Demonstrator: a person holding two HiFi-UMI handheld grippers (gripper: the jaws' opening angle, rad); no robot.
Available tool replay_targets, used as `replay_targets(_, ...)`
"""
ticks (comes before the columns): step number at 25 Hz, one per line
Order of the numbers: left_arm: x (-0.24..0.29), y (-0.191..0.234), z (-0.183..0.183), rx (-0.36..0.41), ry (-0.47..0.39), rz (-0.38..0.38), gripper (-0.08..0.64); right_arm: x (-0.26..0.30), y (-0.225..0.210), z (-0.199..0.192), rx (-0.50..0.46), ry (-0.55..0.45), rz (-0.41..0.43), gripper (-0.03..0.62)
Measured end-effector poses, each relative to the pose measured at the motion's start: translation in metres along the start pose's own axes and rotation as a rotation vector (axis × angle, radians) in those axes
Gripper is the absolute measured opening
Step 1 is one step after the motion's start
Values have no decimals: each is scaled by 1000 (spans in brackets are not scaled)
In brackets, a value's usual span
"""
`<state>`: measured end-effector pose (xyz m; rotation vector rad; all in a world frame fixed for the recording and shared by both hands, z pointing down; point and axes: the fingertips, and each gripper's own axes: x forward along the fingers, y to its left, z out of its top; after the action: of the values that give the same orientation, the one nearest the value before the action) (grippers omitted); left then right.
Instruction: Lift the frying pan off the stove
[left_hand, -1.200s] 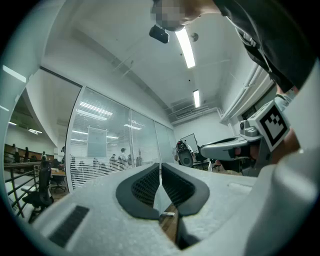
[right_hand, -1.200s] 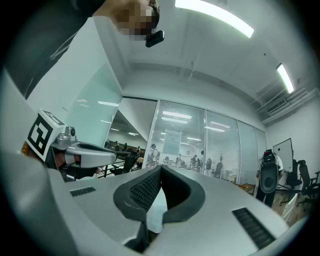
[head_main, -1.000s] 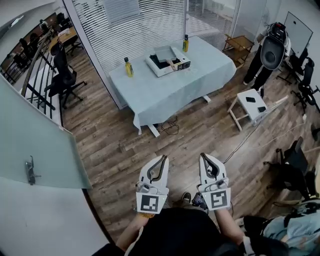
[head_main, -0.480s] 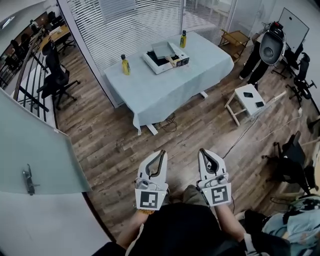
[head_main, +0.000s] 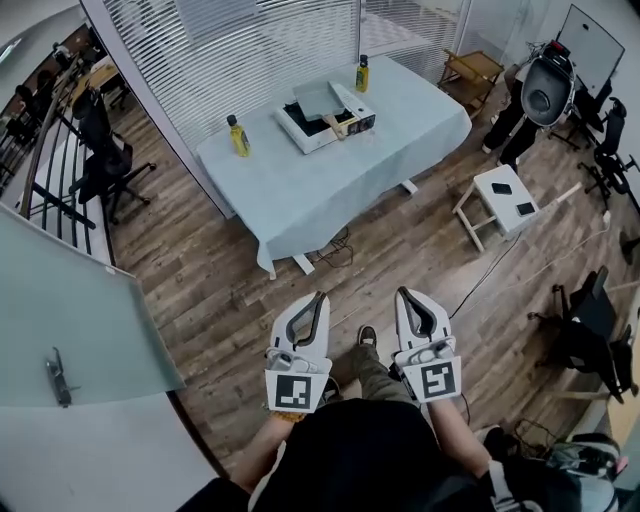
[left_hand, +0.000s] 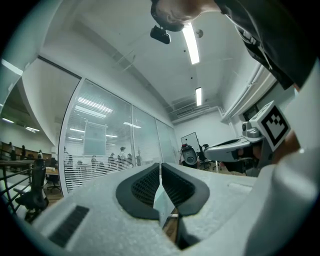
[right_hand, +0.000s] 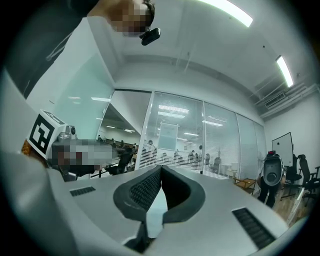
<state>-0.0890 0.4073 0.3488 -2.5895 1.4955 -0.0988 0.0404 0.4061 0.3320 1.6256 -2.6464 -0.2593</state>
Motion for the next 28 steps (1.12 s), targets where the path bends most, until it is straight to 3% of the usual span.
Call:
replay_targets(6,82,-3,10,37,-20,20,28,42,-68,-18,-23,18,42,2)
replay_targets(14,162,-14,14,65,4,39,28,93,-154,-24,38,-17,32,2)
replay_targets(28,234,30,-22,20,53,100,28,171,-199,-73,27,71,72,2)
